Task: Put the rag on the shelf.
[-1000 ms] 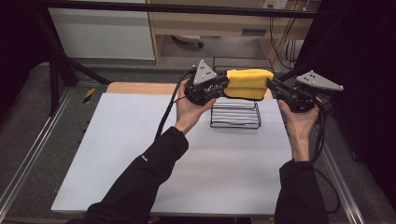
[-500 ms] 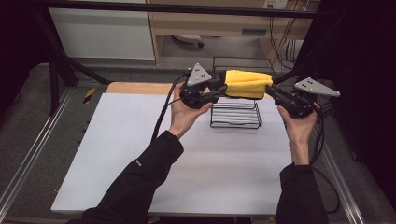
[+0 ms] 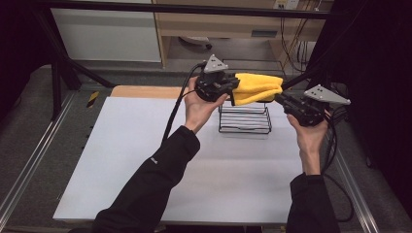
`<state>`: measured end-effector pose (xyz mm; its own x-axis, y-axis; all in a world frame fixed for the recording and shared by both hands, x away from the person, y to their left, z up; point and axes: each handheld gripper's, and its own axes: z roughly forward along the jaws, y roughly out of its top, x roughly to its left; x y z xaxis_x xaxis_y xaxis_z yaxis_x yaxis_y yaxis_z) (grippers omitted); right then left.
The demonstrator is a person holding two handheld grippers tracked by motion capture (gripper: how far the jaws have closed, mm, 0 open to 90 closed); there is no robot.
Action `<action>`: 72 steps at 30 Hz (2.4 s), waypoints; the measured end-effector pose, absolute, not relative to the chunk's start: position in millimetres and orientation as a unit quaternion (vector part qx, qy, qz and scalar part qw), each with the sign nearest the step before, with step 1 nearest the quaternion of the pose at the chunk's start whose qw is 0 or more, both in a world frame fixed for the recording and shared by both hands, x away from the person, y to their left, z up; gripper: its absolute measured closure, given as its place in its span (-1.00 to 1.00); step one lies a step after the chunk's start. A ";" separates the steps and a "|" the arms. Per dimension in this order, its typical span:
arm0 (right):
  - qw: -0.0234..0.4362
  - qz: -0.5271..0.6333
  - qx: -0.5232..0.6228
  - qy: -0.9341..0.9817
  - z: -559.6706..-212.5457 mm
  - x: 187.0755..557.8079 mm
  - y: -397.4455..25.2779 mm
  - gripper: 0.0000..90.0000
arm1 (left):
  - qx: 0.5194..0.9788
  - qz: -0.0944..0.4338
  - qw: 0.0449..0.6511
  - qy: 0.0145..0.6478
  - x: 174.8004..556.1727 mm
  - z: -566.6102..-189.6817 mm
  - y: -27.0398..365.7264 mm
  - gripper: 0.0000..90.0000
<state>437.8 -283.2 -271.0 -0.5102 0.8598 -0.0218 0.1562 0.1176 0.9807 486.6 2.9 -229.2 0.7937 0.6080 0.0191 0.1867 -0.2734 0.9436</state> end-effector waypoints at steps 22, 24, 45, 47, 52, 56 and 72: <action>0.263 0.544 0.379 0.700 -280.9 437.6 -271.8 0.78 | 0.807 0.202 0.492 0.257 498.1 -273.7 -8.2 1.00; 0.255 0.539 0.394 0.699 -290.6 443.1 -272.1 0.87 | 0.808 0.202 0.488 0.259 499.4 -276.1 -8.4 1.00; 0.248 0.541 0.403 0.695 -297.8 436.4 -272.8 0.31 | 0.807 0.185 0.499 0.255 486.0 -284.6 15.2 0.55; 0.247 0.544 0.404 0.692 -296.1 432.0 -271.3 0.08 | 0.808 0.181 0.499 0.256 481.6 -285.4 22.9 0.42; 0.247 0.552 0.403 0.687 -296.6 424.0 -267.8 -0.30 | 0.813 0.178 0.490 0.261 470.1 -292.7 44.3 0.15; 0.228 0.554 0.402 0.693 -300.6 419.2 -264.6 -0.50 | 0.814 0.167 0.485 0.271 462.0 -302.3 63.3 -0.10; 0.196 0.522 0.399 0.728 -336.4 401.2 -244.2 -0.95 | 0.815 0.165 0.462 0.310 416.6 -352.2 151.3 -0.74</action>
<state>401.2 -244.2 -336.4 -0.6043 0.7858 0.1313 0.3765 0.1364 0.9163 416.6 151.3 -352.2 0.7537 0.6570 -0.0173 0.3526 -0.3820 0.8543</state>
